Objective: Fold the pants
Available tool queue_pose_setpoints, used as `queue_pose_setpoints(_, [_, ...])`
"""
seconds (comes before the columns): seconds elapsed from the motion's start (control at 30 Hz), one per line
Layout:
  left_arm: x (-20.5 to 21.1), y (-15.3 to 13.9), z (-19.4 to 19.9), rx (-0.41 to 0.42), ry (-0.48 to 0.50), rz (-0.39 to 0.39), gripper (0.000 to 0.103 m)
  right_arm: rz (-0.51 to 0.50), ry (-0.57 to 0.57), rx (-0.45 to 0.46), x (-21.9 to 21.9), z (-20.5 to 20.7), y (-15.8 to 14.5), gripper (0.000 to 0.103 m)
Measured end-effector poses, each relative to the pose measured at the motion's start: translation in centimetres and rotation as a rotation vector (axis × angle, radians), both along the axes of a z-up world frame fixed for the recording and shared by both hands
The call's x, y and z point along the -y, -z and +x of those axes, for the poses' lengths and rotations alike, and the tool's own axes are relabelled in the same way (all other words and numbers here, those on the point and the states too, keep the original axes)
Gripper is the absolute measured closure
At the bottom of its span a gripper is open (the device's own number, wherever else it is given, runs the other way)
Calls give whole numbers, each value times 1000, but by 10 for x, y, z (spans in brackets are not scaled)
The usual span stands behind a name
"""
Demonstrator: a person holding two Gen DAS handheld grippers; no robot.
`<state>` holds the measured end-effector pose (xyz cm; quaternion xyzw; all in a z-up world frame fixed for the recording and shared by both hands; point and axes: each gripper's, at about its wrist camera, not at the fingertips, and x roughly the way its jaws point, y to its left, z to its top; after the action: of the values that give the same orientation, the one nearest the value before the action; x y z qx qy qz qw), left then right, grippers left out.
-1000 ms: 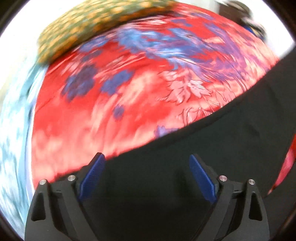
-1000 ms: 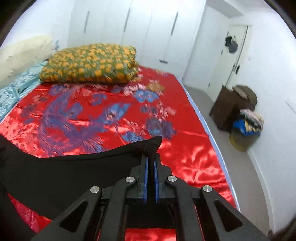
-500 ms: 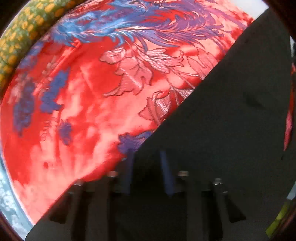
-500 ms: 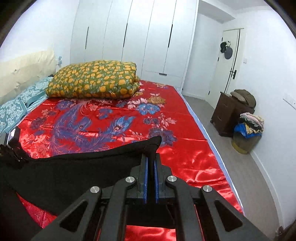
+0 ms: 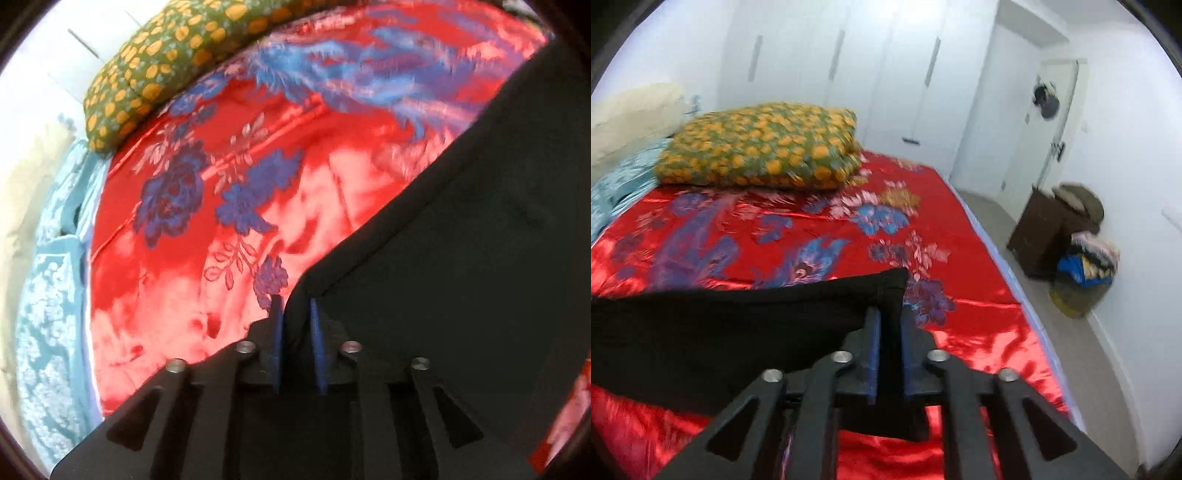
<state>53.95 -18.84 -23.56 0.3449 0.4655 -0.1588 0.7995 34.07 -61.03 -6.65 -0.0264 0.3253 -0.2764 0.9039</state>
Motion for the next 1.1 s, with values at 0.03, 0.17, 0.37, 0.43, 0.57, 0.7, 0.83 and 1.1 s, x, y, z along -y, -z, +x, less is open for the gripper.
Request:
queue_pose_setpoints(0.03, [1,3,-2,37,-17,46,54,29,30,-43,8,13,13,53])
queue_pose_setpoints(0.17, [-21,-27,-10,147,-65,7,22,137,158,-84,27,23,44,14])
queue_pose_setpoints(0.37, [-67,-55,-65,50,-157,-160,6,503,-163,-44,-34,36,74,11])
queue_pose_setpoints(0.43, [-84,-33,-77,-30,-229,-134,6,510,-221,-152,-62,57,103,11])
queue_pose_setpoints(0.57, [-142,4,-77,-141,-447,-218,0,389,-130,-398,-82,86,168,8])
queue_pose_setpoints(0.7, [-193,-25,-80,-106,-632,-340,3,383,-18,-296,-76,58,127,8])
queue_pose_setpoints(0.83, [-200,-62,-131,-108,-578,-454,3,324,-151,-205,-112,-3,68,6])
queue_pose_setpoints(1.1, [-125,-60,-284,-191,-389,-475,3,395,-177,-191,-244,-180,74,1])
